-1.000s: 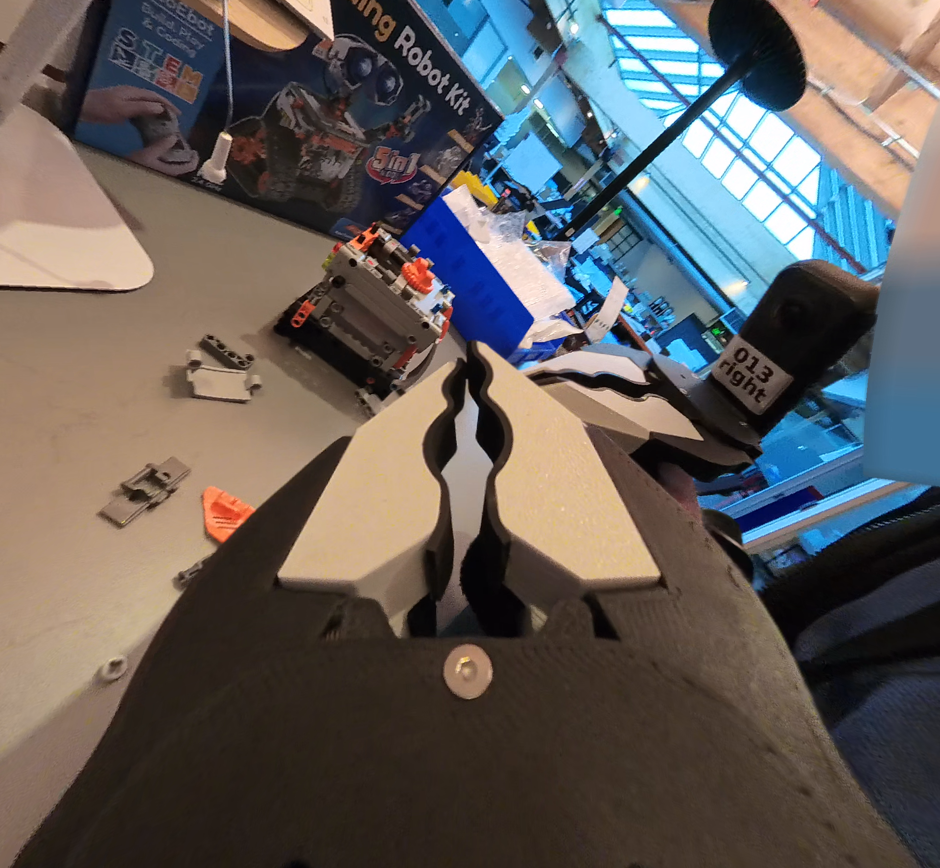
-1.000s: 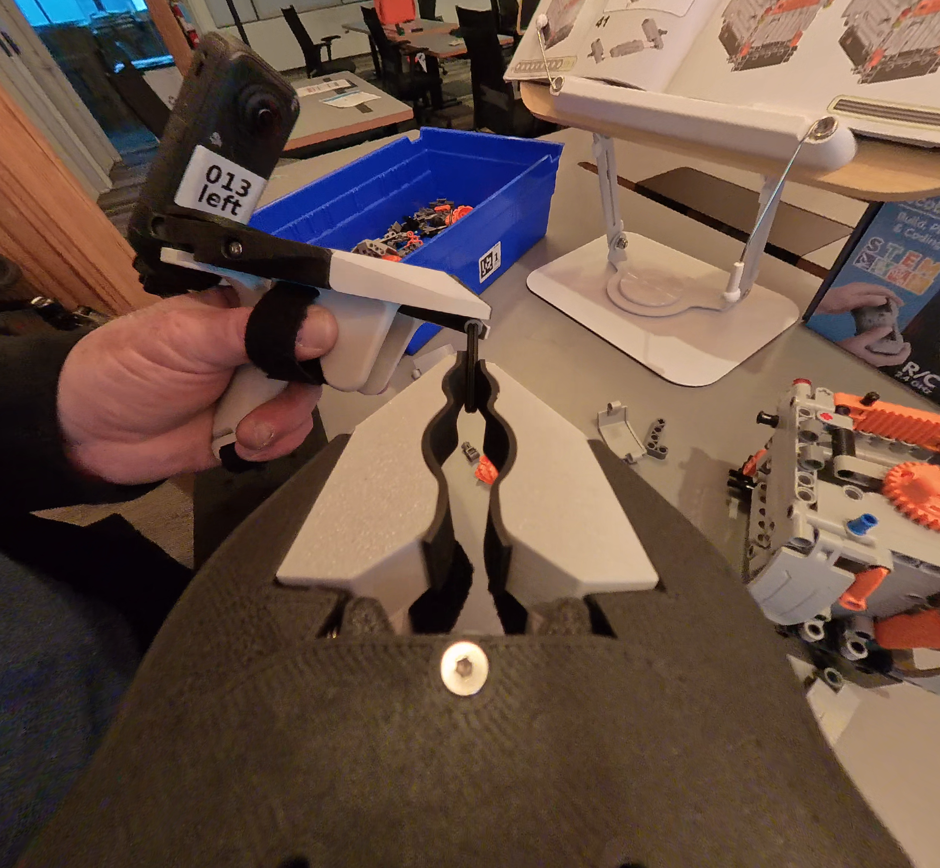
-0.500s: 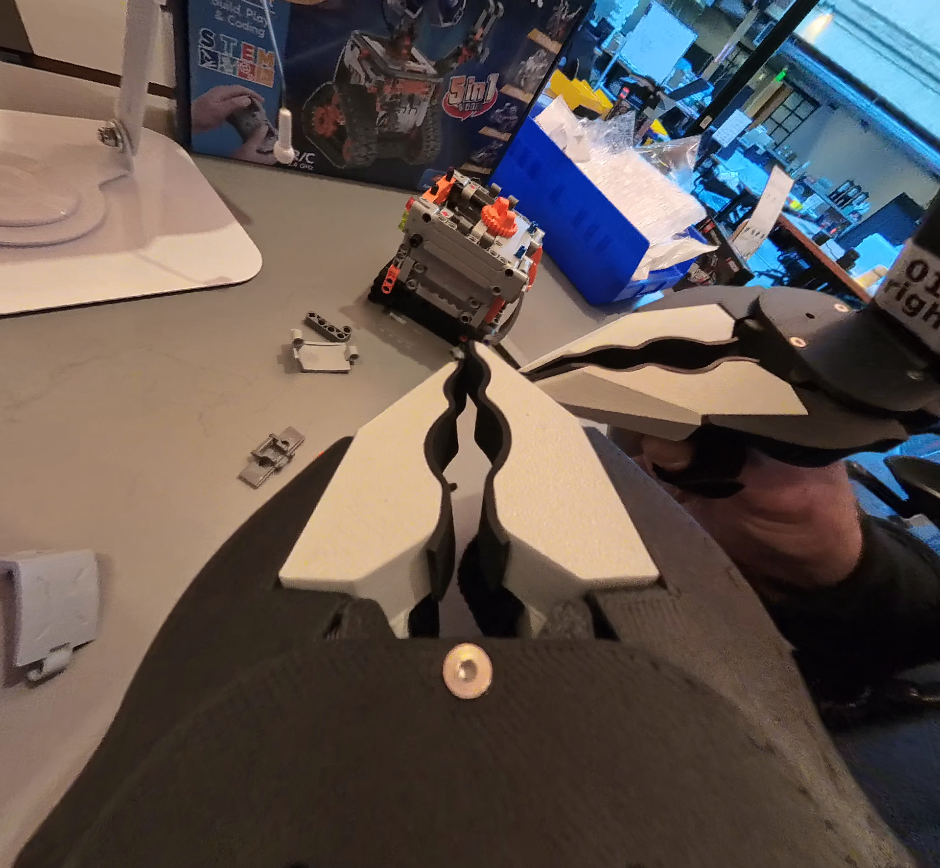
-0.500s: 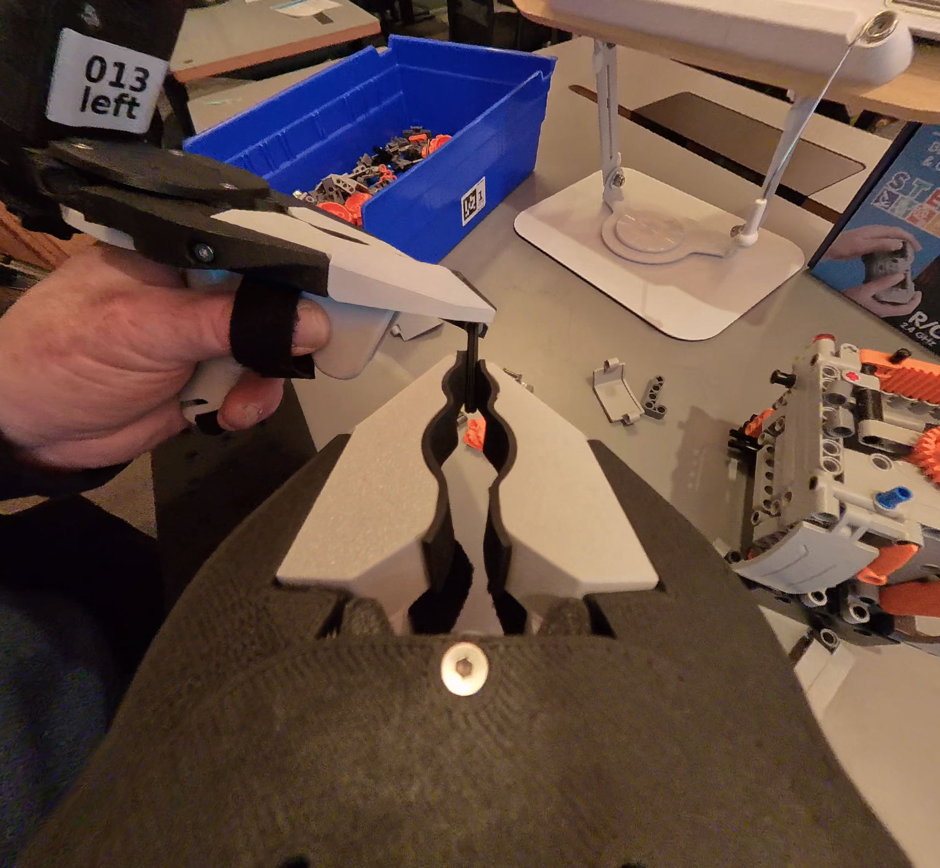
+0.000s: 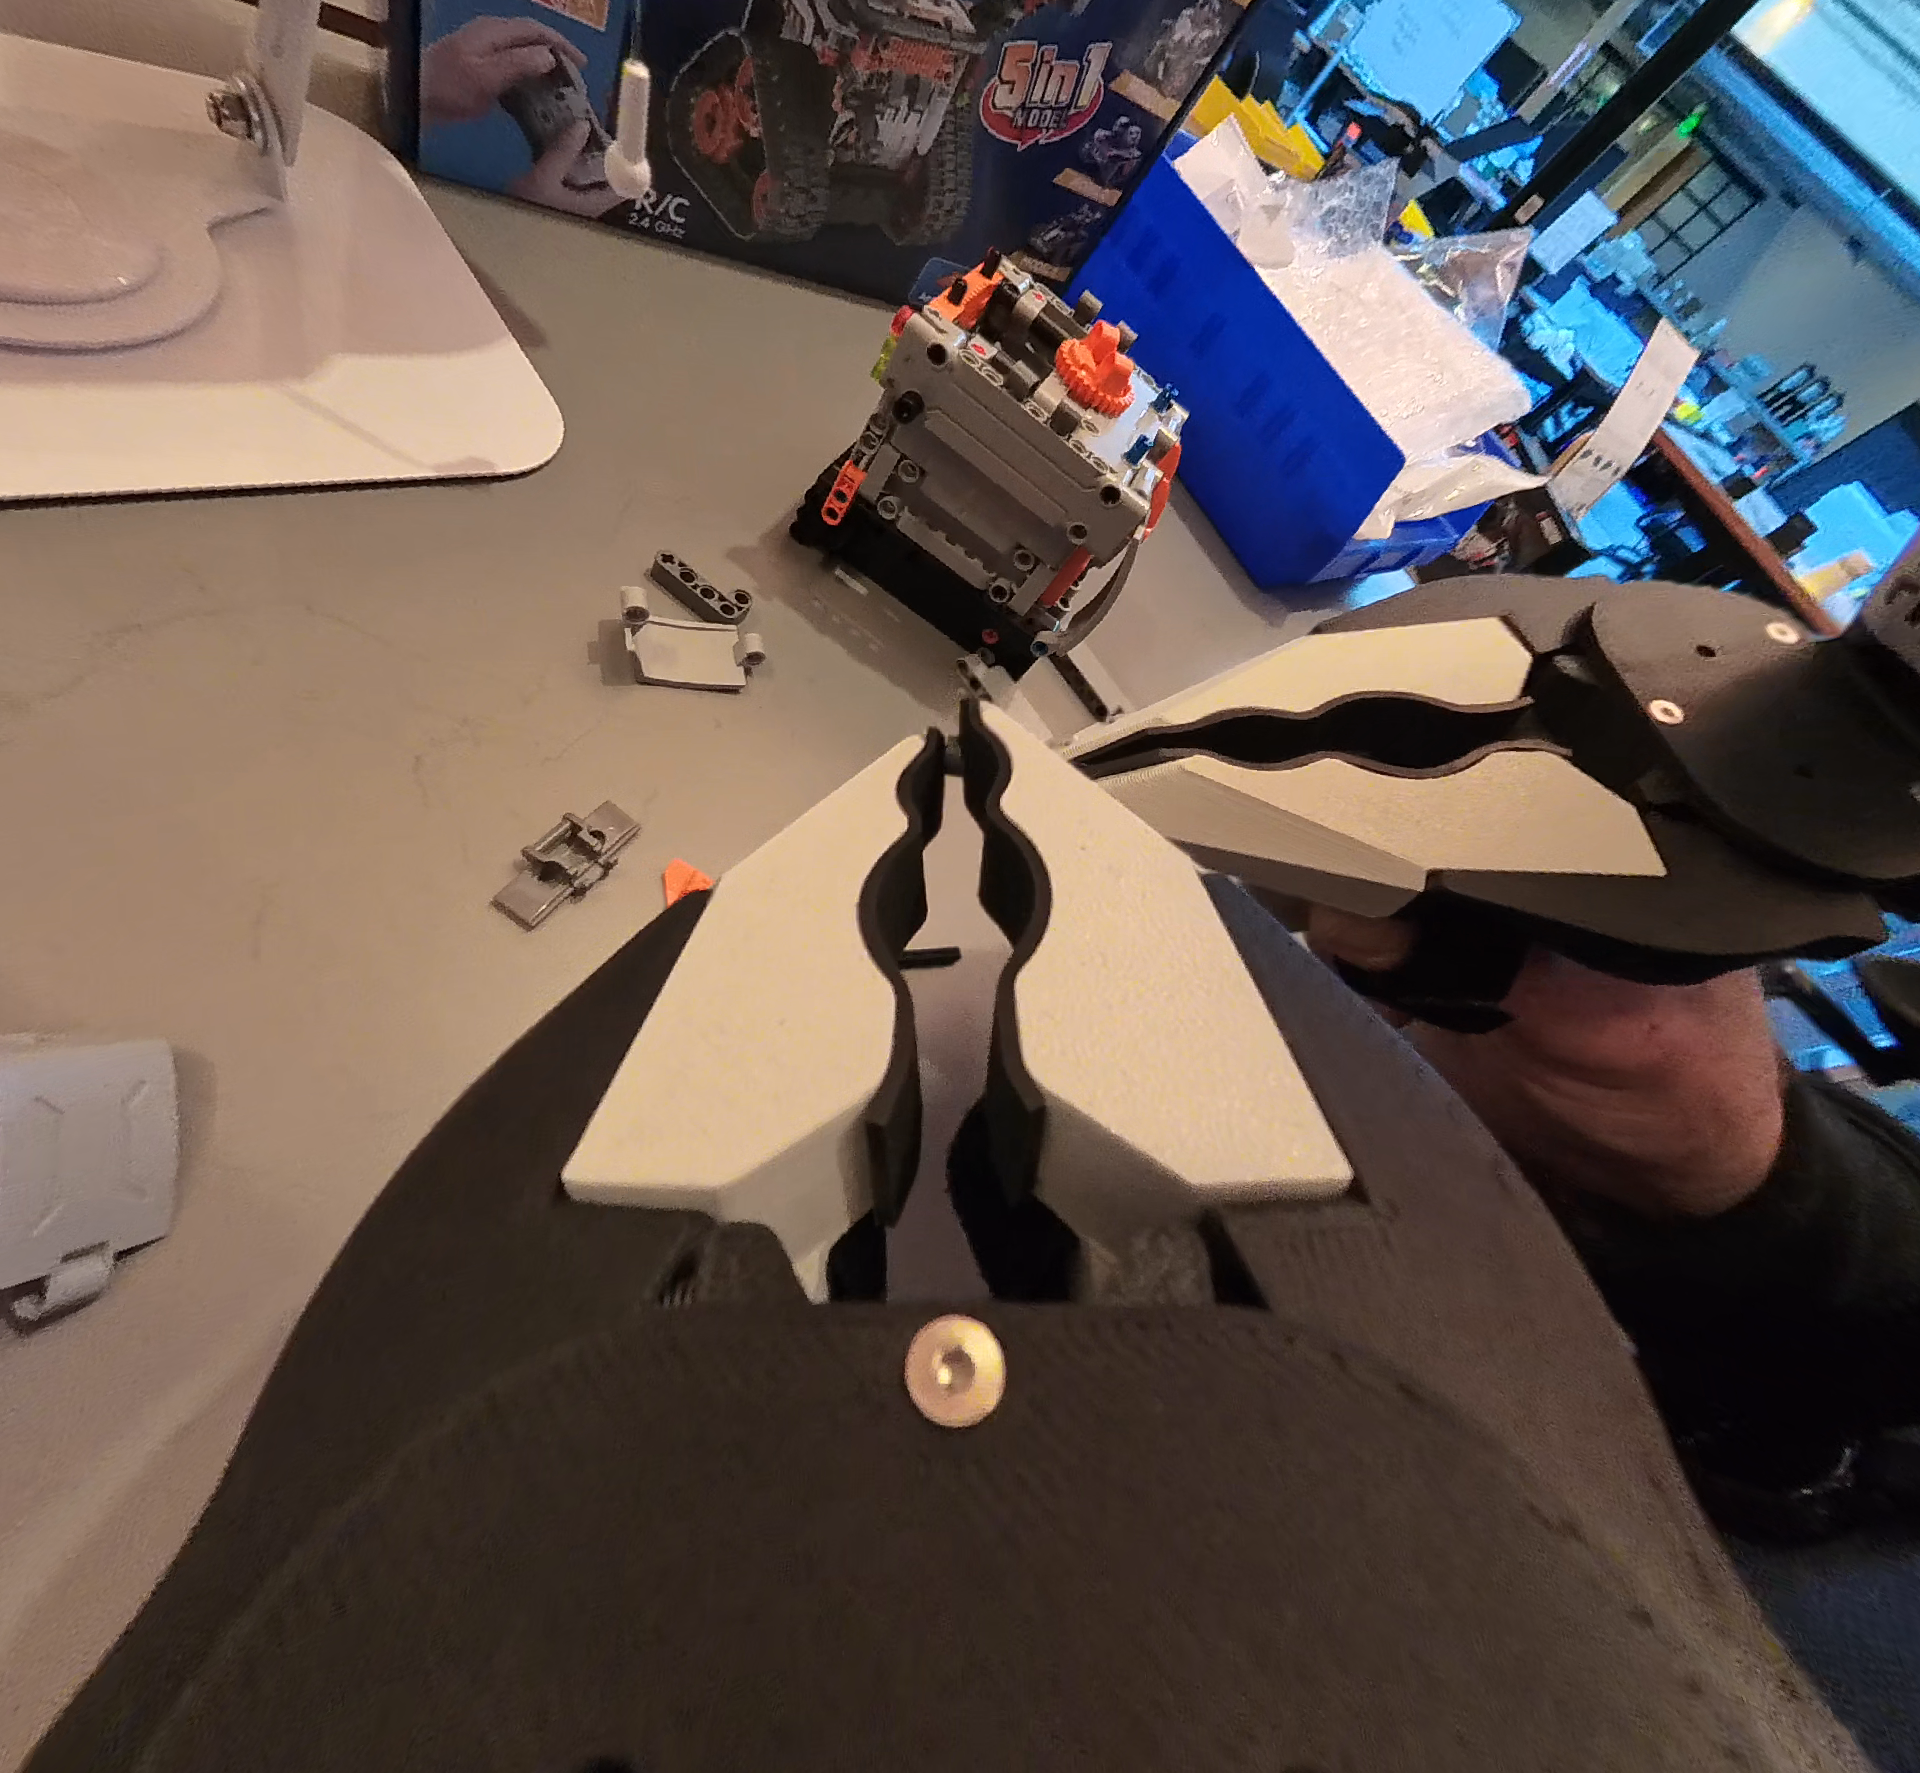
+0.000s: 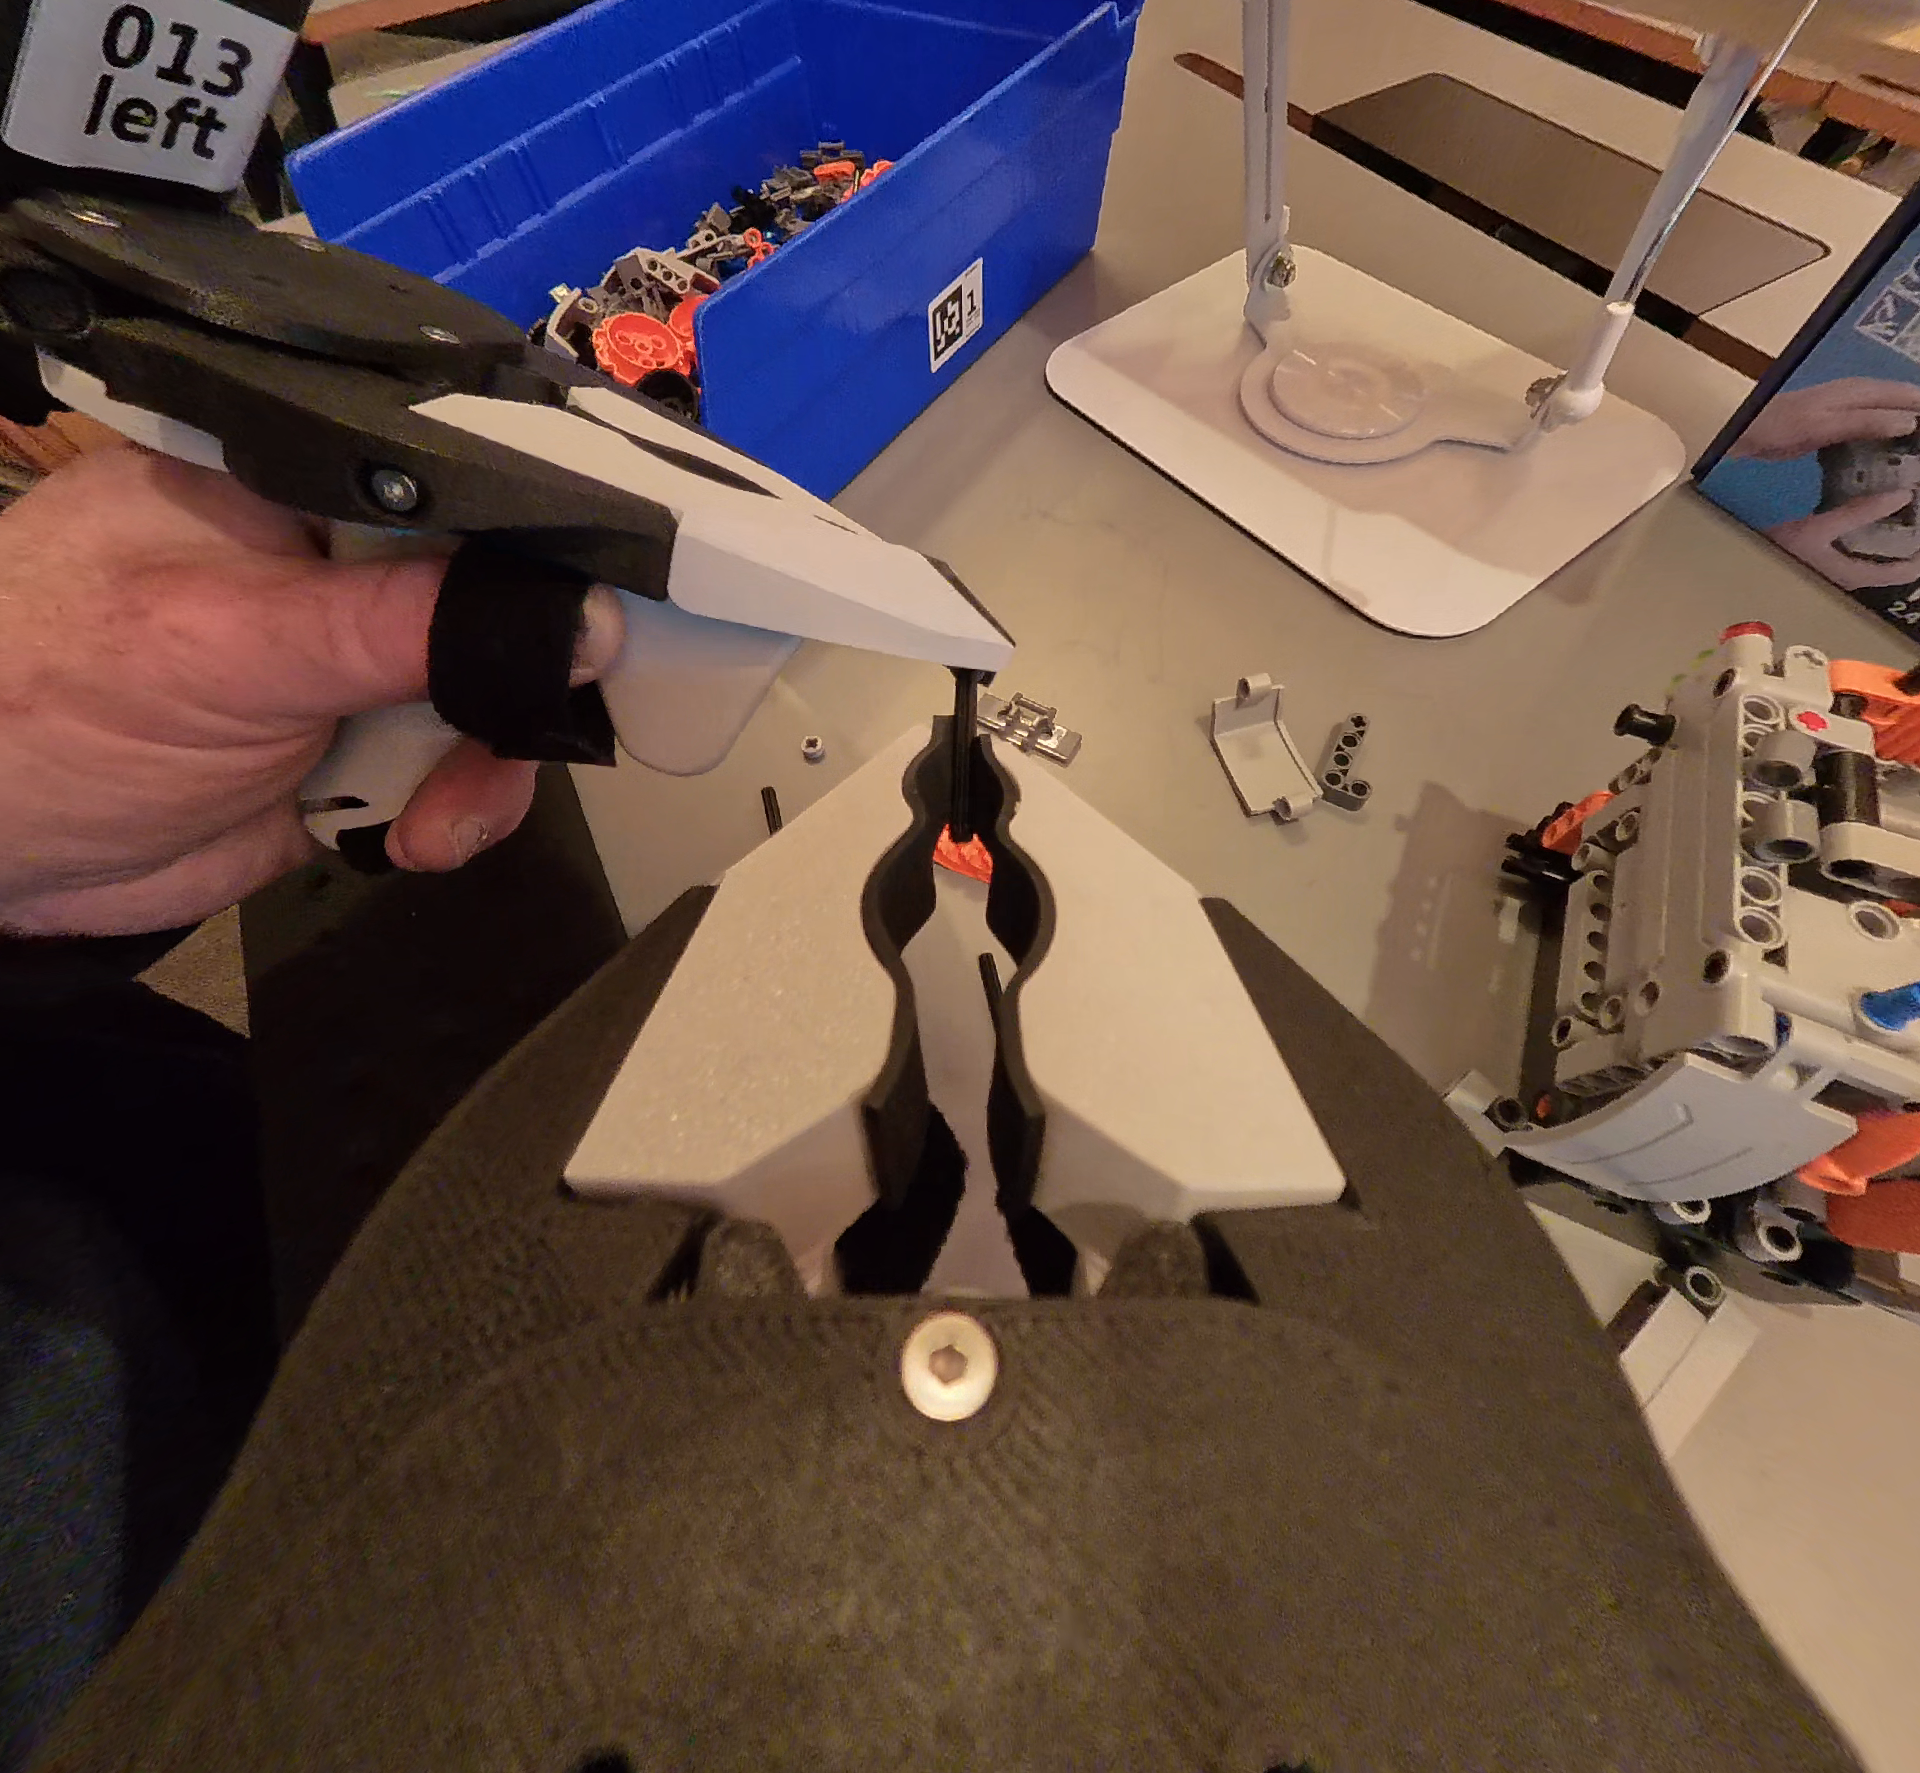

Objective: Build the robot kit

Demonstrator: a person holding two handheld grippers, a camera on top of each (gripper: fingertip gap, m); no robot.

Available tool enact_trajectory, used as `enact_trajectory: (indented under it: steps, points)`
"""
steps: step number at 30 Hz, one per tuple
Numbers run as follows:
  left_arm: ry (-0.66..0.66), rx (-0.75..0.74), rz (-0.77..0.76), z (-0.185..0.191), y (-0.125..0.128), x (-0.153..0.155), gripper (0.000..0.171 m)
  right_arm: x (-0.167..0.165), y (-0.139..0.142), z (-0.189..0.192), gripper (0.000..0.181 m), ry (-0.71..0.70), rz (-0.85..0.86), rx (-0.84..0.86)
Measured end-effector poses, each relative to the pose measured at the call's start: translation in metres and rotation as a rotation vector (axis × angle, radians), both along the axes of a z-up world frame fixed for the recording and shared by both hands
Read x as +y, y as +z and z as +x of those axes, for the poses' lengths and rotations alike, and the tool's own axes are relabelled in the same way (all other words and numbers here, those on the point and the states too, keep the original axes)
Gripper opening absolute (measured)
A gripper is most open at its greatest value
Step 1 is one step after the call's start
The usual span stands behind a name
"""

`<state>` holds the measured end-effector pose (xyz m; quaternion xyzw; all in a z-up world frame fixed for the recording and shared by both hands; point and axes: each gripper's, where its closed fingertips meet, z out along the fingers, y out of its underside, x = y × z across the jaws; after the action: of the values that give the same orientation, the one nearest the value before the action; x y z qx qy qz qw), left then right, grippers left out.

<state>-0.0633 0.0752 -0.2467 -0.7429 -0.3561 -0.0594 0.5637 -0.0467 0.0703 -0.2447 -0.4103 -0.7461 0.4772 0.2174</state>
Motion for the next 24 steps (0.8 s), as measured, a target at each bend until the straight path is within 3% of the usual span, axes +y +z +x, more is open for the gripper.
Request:
enact_trajectory:
  steps: [10, 14, 16, 19, 24]
  points:
    - [-0.004, 0.113, -0.119, 0.002, -0.005, 0.001, 0.001, 0.000, -0.003, 0.000, 0.000, 0.002, -0.054, -0.006]
    - [-0.037, 0.113, -0.034, 0.004, 0.012, 0.000, 0.000, 0.000, 0.009, 0.005, 0.000, 0.050, -0.203, 0.013]
    - [-0.015, 0.102, 0.032, -0.004, 0.026, -0.008, 0.008, 0.011, 0.018, 0.005, 0.000, 0.056, -0.307, 0.025]
    - [-0.104, -0.095, 0.254, 0.000, 0.042, -0.007, 0.019, 0.018, 0.032, 0.012, 0.000, 0.132, -0.434, 0.053]
    - [-0.322, -0.224, 0.413, 0.031, 0.060, 0.012, 0.016, 0.019, 0.051, 0.023, 0.001, 0.265, -0.490, 0.099]
